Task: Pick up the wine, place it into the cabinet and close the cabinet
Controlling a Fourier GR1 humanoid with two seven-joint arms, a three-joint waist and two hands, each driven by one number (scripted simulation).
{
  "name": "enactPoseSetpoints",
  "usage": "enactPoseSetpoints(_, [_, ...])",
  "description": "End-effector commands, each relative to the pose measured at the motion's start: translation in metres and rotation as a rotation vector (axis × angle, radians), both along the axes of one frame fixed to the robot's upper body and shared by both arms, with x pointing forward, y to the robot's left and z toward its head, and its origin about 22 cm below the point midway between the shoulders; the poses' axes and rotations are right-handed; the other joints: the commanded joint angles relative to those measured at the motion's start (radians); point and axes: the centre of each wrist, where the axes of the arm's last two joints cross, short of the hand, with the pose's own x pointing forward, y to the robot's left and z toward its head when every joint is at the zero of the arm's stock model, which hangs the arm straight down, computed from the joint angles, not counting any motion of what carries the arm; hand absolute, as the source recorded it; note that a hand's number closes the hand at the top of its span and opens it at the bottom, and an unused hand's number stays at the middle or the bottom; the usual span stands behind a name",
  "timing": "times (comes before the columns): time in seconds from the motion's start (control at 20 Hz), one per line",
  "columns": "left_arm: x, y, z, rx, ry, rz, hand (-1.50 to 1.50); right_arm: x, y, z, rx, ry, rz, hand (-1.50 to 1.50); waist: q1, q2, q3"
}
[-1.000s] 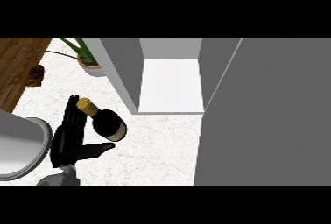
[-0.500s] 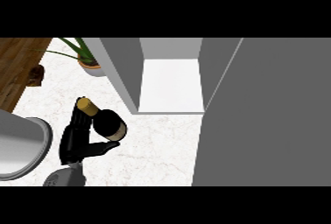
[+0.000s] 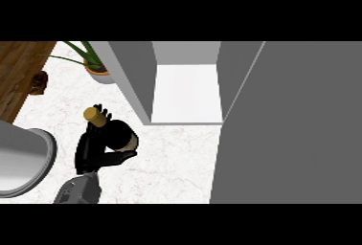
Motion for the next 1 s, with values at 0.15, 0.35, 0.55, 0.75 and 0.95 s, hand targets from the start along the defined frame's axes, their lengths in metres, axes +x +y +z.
enactPoseSetpoints(0.15, [0.001, -0.003, -0.017, -0.026, -0.015, -0.003, -1.50, -0.031, -0.003, 0.015, 0.014, -0.045, 0.027, -1.50, 0.001, 0.000, 0.000])
enactPoseSetpoints(0.35, [0.011, -0.002, -0.019, -0.078, -0.043, -0.019, -1.50, -0.036, -0.005, 0.016, 0.039, -0.050, 0.038, -1.50, -0.004, 0.000, 0.000])
enactPoseSetpoints(0.55, [-0.005, 0.006, -0.025, -0.131, -0.031, -0.127, 1.50, -0.028, -0.007, 0.010, 0.018, -0.019, 0.025, -1.50, 0.002, -0.002, 0.001])
enactPoseSetpoints(0.75, [0.007, -0.018, -0.033, -0.033, -0.062, -0.160, 1.50, -0.023, -0.010, 0.009, 0.036, -0.045, 0.036, -1.50, -0.003, 0.001, 0.000])
enactPoseSetpoints(0.95, [0.004, -0.010, -0.026, 0.133, -0.133, -0.179, 1.50, -0.015, -0.012, 0.008, 0.029, -0.044, 0.028, -1.50, -0.001, 0.000, 0.001])
